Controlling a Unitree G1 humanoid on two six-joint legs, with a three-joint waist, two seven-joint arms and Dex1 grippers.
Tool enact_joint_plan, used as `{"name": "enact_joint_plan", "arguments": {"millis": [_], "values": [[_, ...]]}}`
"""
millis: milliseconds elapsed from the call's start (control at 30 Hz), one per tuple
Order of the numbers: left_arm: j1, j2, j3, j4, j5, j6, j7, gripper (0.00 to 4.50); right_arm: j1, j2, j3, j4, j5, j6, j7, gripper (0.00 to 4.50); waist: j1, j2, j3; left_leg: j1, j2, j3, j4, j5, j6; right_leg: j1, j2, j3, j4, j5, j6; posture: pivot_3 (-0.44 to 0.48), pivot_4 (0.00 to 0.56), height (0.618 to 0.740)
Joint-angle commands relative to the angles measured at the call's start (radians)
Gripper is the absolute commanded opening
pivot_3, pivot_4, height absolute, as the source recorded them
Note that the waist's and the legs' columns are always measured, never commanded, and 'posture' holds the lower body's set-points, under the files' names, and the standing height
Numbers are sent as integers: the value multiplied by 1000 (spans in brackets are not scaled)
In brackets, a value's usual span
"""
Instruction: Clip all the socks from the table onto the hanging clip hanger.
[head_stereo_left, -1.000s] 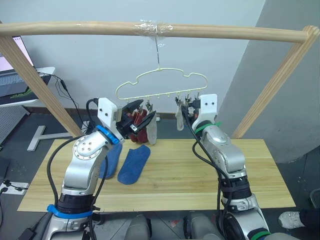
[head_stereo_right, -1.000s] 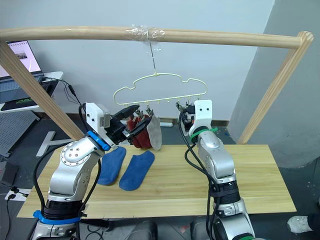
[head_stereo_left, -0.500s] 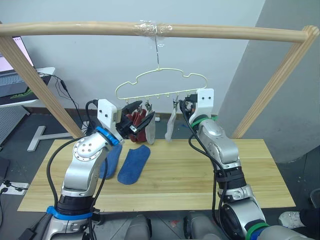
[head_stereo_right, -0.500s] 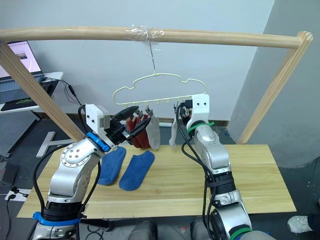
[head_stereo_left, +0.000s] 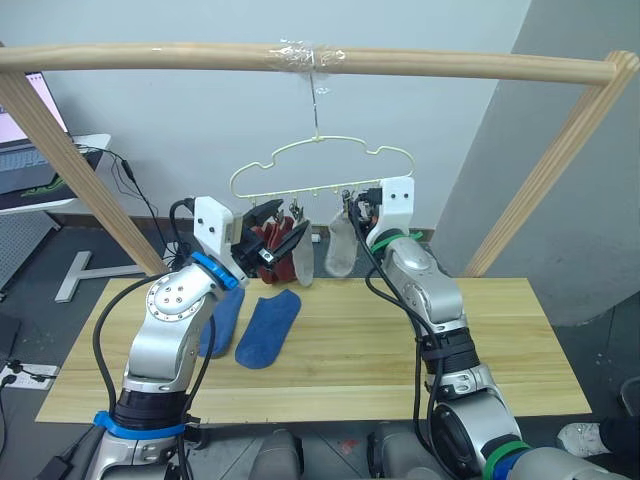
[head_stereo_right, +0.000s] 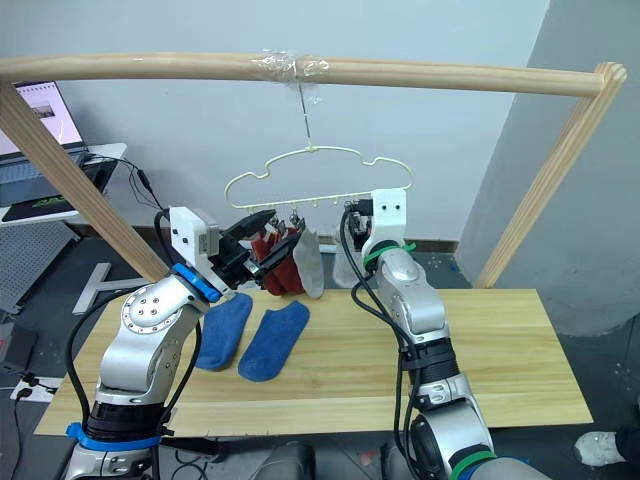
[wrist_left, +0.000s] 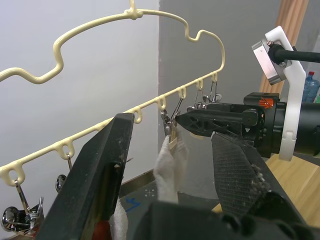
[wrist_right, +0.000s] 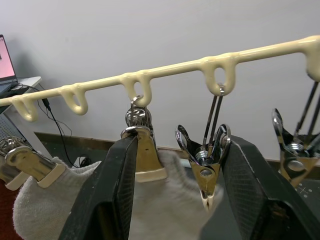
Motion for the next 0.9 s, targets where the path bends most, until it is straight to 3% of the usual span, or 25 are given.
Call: {"name": "enact_joint_plan", "arguments": {"millis": [33,333,900], "values": [[-10,-3,8,-54,-6,-1,12,2826,-41,10,-11,-11,7,-26,0,2528,0,0,0,0,0,0,0,0,0,0,0,0,0,0,0,0,129,740],[-34,-24,23,-95,-82,43,6,2826,-57,7,-21,6,9,-35,2,2528,3,1,2,0,0,0,0,0,0,0,0,0,0,0,0,1,133,740],[-19,-16,18,-117,-92,72,9,2826,-60,12,-25,13,19,-37,-3,2528,5,2,3,0,0,1,-1,0,0,0,0,0,-2,0,0,4,139,740]]}}
